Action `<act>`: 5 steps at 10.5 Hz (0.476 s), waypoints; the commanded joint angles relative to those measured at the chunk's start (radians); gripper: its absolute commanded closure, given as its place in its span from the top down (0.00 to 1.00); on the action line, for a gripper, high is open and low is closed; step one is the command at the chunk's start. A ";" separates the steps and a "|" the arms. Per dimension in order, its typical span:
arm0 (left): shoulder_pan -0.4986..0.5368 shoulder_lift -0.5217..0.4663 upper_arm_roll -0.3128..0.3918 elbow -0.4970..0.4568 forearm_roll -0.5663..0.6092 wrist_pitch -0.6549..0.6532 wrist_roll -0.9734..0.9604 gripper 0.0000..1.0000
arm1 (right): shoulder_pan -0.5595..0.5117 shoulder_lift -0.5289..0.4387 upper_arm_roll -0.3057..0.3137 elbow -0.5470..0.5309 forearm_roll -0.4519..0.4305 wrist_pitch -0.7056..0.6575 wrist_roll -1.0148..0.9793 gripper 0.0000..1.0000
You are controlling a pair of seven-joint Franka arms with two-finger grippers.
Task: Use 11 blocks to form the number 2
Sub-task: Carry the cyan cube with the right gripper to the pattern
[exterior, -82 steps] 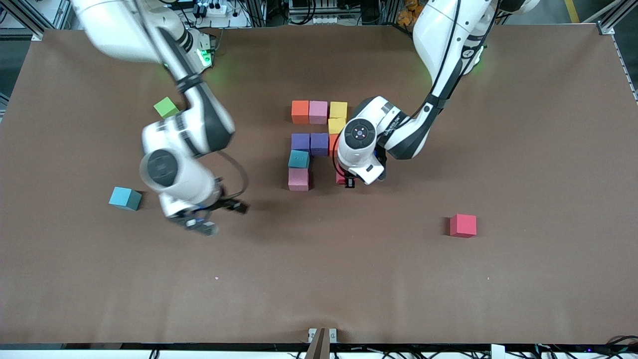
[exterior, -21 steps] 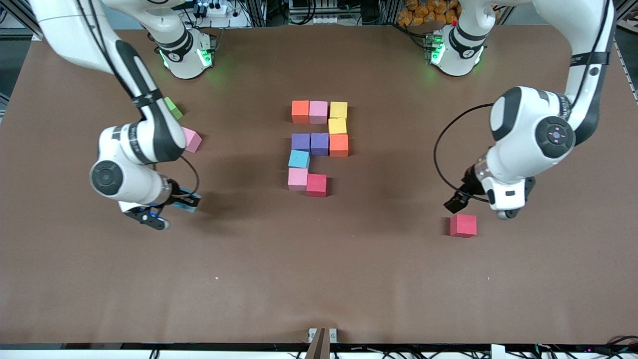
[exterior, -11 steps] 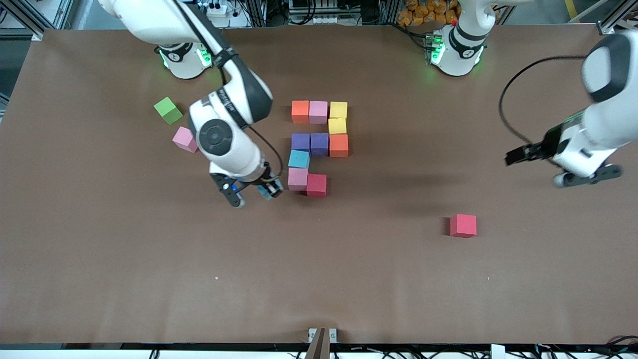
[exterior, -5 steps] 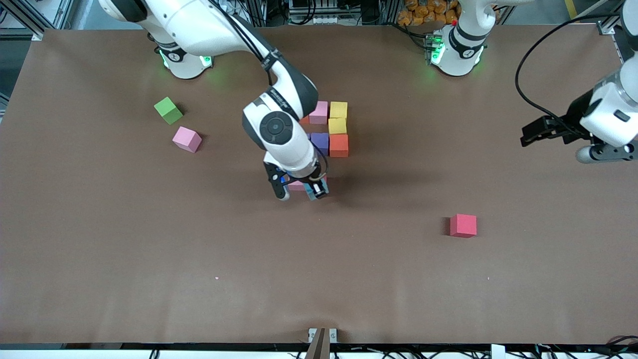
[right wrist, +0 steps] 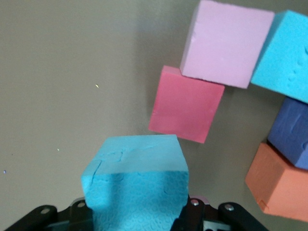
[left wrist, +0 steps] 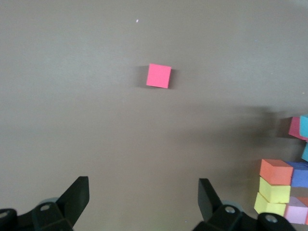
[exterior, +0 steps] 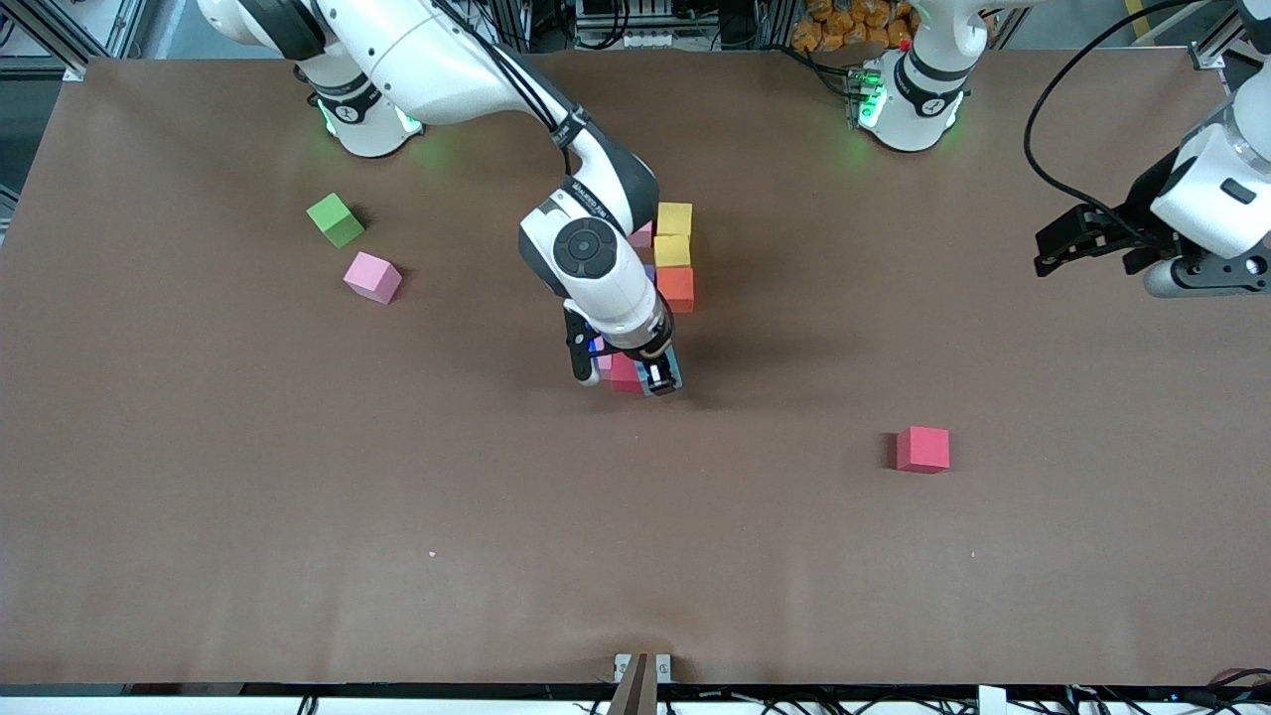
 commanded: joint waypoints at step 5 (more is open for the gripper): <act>0.011 -0.015 -0.030 0.004 0.025 -0.008 -0.004 1.00 | 0.049 0.101 -0.007 0.118 0.006 -0.011 0.177 0.18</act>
